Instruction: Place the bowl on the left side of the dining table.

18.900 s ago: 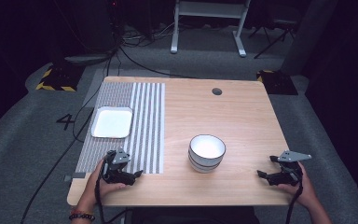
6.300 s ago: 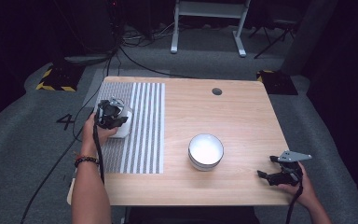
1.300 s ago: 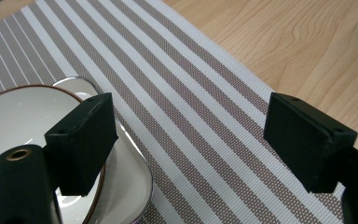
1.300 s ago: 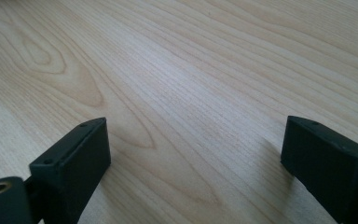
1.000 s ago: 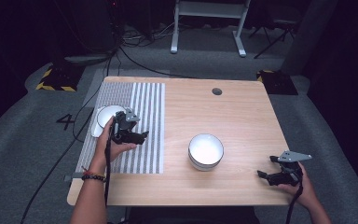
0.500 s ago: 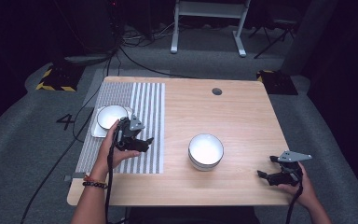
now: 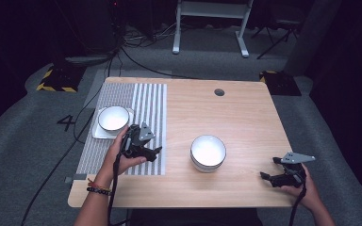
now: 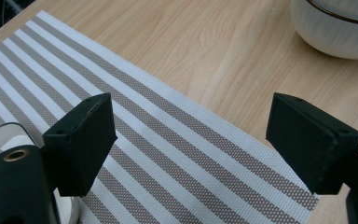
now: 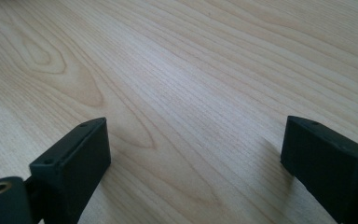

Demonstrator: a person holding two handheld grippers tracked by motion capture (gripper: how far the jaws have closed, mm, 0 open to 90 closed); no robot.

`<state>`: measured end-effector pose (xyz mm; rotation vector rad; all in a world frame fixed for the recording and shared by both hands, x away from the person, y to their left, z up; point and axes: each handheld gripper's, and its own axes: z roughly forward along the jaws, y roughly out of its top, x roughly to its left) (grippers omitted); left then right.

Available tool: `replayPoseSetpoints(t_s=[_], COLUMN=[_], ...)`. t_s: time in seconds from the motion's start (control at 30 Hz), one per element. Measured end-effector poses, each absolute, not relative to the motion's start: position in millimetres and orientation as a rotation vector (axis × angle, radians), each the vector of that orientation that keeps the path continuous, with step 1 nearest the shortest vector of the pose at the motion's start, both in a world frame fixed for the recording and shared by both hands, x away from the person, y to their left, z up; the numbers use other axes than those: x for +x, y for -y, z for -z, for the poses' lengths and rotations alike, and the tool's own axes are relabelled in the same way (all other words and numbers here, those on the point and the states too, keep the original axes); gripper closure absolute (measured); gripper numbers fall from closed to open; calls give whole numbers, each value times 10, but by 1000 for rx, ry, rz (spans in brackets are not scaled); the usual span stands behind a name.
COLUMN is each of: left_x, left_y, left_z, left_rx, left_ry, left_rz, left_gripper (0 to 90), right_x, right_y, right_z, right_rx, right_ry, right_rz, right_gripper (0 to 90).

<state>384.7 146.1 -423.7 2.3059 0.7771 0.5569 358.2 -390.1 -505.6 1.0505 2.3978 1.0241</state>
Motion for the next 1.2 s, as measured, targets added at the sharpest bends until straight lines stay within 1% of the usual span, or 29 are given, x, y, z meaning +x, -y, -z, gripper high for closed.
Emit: replayPoseSetpoints(t_s=[0.27,0.4,0.63,0.77,1.2], left_x=[3783,3754,3695,3664,3556], left_y=[-1349,-1309,-1240,-1220,-1248], left_z=[4291,4310,4406,4471,4730], left_rx=[2328,2347,2362,2400,2416], left_ry=[-740,-720,-710,-690,-719], left_rz=[-542,-554,-523,-526,-483], left_gripper=[159,158,159,159,159], right_x=[3582,3582,3582,3581,3578], right_y=[3901,3901,3901,3901,3907], right_z=[5056,5056,5057,5056,5053], right_rx=[1051,1050,1050,1050,1047], right_ry=[-2398,-2398,-2398,-2398,-2405], right_rz=[-1024,-1024,-1024,-1024,-1021], right_gripper=[82,82,83,83,86])
